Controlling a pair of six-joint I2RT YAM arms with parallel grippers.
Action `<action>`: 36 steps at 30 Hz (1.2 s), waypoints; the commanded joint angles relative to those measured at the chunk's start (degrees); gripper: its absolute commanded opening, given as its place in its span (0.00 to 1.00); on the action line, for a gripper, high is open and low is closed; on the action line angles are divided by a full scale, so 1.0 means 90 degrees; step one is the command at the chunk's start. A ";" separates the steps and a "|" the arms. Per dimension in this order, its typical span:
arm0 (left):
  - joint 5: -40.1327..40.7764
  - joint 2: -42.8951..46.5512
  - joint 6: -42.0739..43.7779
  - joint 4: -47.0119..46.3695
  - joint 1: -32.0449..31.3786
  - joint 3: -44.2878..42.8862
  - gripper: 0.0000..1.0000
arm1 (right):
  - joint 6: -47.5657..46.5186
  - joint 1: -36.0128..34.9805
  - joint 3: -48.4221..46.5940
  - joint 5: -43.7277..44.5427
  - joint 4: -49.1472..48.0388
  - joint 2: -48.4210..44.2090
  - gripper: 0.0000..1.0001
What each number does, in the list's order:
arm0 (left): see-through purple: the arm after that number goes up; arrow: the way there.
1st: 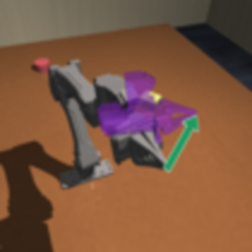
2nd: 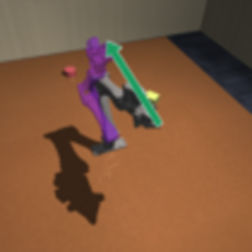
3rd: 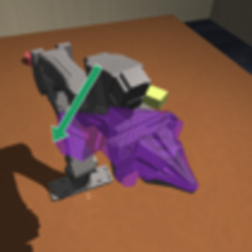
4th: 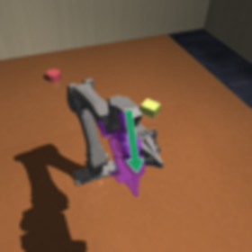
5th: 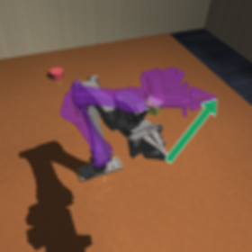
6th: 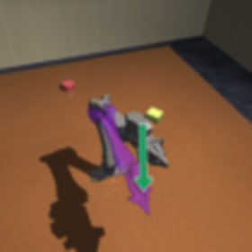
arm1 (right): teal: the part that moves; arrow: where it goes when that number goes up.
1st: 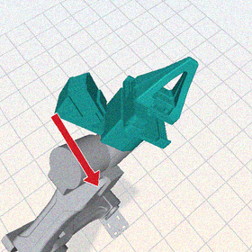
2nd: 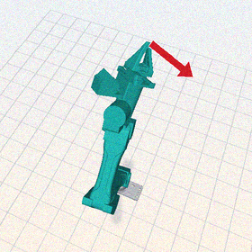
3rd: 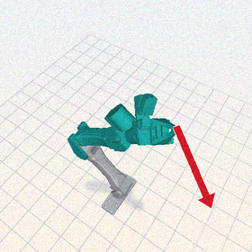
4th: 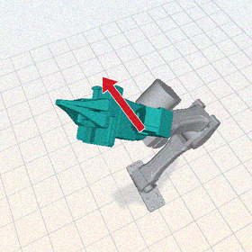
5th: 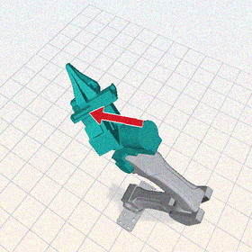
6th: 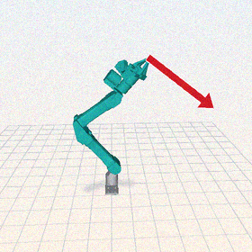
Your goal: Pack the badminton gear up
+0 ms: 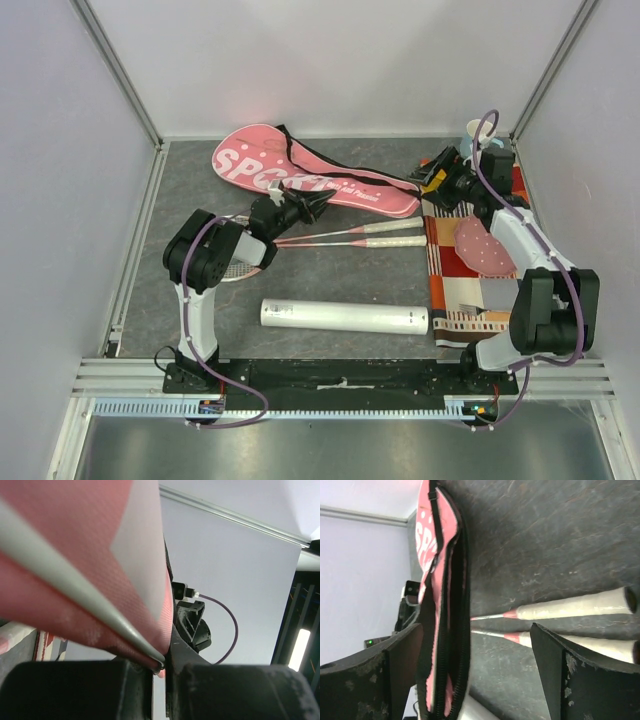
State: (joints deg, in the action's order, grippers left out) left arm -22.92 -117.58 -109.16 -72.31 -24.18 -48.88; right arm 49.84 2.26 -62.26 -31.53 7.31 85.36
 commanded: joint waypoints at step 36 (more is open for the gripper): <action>-0.1155 0.0594 0.1036 -0.0735 0.0090 0.0197 0.02 | 0.0155 -0.0933 0.0912 -0.1390 -0.1544 0.0222 0.93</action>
State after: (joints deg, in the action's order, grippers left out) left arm -30.92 -116.31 -103.33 -73.38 -23.49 -45.19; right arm 47.86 -2.83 -55.90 -39.66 0.21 86.43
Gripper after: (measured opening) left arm 0.090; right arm 0.939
